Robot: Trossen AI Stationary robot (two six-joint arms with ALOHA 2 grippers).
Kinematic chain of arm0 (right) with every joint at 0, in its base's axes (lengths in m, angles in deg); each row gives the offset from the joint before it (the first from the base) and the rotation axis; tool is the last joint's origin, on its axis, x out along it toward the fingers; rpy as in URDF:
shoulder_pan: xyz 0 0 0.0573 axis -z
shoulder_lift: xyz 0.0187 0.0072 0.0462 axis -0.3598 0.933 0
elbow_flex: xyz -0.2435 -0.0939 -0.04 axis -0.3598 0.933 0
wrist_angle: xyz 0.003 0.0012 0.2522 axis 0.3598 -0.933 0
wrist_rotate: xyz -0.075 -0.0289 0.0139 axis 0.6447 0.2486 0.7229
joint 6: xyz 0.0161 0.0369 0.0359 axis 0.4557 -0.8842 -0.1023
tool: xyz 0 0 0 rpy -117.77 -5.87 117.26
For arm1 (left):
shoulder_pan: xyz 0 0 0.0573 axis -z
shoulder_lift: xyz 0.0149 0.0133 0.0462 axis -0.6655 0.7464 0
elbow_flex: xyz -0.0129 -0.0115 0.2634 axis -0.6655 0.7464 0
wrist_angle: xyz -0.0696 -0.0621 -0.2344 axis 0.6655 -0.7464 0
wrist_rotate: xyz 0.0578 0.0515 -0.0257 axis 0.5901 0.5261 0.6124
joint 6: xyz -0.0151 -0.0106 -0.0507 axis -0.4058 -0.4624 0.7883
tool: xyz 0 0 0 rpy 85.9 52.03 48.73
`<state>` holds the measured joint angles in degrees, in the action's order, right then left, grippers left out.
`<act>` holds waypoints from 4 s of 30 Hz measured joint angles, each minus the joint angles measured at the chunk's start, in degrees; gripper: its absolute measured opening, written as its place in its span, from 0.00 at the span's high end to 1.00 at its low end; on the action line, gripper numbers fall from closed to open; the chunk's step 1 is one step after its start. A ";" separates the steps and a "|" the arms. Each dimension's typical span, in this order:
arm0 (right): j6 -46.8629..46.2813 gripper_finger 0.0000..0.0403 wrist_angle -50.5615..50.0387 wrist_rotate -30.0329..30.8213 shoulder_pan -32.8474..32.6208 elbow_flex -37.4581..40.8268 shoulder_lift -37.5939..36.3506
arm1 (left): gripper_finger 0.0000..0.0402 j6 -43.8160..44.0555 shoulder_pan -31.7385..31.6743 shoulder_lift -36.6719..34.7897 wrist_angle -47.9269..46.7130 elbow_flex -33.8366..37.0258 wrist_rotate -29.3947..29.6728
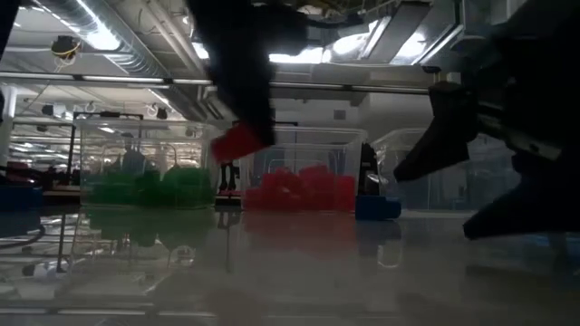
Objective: Sort blocks
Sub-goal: Put the red game piece into the middle transparent bin
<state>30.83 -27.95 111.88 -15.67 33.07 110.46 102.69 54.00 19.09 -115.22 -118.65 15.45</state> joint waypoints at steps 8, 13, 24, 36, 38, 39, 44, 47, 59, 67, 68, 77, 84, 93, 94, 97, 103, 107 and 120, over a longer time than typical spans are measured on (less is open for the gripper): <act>0.07 0.12 0.30 0.90 0.00 0.00 1.61 | 0.69 -17.32 -13.77 -3.84 9.24 -2.31 -0.01; 1.37 0.12 0.26 3.40 0.02 0.00 1.64 | 0.69 -23.02 -22.56 -7.12 18.20 -2.33 -0.66; 3.69 0.12 0.36 5.87 0.02 -0.04 1.61 | 0.69 -24.04 -34.58 -7.08 24.51 -2.31 -3.16; 4.33 0.12 0.23 6.29 0.02 -0.04 1.61 | 0.41 -23.19 -35.12 -8.27 20.58 -2.29 -7.77; 4.33 0.12 0.20 6.27 0.02 -0.04 1.61 | 0.38 -23.59 -33.53 -10.17 18.74 -2.29 -7.77; 4.33 0.12 0.20 6.23 0.02 -0.04 1.61 | 0.38 -23.82 -32.37 -11.36 17.44 -2.29 -7.77; 5.27 0.12 0.48 6.65 0.11 -0.02 1.61 | 0.37 -22.36 -23.33 -17.04 8.12 -2.31 -7.72; 6.69 0.12 1.08 8.28 0.64 -0.02 1.61 | 0.37 -18.74 -16.15 -19.67 0.90 -2.31 -7.51; 9.71 0.12 4.46 9.07 5.46 0.13 1.77 | 0.37 14.92 12.40 -19.86 -17.95 2.10 -3.44; 9.55 0.12 6.65 9.09 5.75 0.11 1.77 | 0.37 45.59 27.56 -19.84 -16.58 10.15 -3.90; 9.53 0.12 6.80 9.07 5.75 0.09 1.77 | 0.37 49.34 29.13 -19.86 -15.61 11.06 -4.29; 9.12 0.12 7.90 5.92 5.66 0.07 1.75 | 0.37 79.55 38.74 -15.11 -12.38 14.64 -15.83; 7.26 0.12 8.25 4.52 5.66 0.07 1.75 | 0.37 89.98 41.40 -8.61 -5.85 14.67 -24.46; 6.13 0.12 8.25 4.50 5.64 0.02 1.72 | 0.37 97.78 43.28 -6.81 -2.81 14.63 -25.12; 5.98 0.12 8.25 4.50 5.64 0.02 1.70 | 0.37 98.80 43.46 -6.81 -2.65 14.63 -25.15; 5.66 0.12 8.25 4.50 5.64 0.02 1.70 | 0.37 101.80 44.38 -6.81 -2.54 14.63 -25.77; 5.62 0.12 8.22 4.50 5.64 0.02 1.70 | 0.37 107.81 46.36 -6.79 -2.65 16.69 -25.37; 5.60 0.12 8.22 4.50 5.64 0.02 1.70 | 0.37 108.44 46.66 -6.77 1.04 19.23 -24.39; 5.62 0.12 8.22 4.50 5.62 0.00 1.68 | 0.37 109.51 46.76 -6.81 11.40 24.82 -22.94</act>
<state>36.44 -19.73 116.38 -10.05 33.07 112.14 212.21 100.76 12.28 -103.81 -93.83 -7.49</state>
